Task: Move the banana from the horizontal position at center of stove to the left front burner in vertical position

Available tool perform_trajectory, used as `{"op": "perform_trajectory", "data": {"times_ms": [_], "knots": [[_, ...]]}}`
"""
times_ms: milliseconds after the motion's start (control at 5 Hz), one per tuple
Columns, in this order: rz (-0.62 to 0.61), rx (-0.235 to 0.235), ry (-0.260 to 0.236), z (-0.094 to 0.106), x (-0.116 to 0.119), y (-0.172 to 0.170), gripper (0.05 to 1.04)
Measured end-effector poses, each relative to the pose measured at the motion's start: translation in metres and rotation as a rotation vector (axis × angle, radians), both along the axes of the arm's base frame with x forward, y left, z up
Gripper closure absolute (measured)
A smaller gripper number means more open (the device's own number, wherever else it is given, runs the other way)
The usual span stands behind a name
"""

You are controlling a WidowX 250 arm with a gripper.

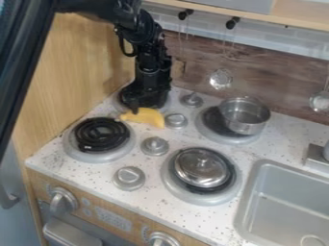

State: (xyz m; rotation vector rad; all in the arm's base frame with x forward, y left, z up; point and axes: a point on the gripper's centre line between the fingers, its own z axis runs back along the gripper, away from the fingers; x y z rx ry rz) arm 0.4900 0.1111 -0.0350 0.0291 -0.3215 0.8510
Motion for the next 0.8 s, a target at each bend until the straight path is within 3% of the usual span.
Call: {"op": "perform_trajectory", "data": {"times_ms": [400,600,800], "knots": [[-0.009,-0.021,0.081,-0.020,-0.020,-0.013,0.093],[-0.029,-0.021,0.068,-0.020,-0.028,-0.016,0.151],[-0.038,-0.043,0.058,-0.019,-0.030,-0.020,0.451]]}}
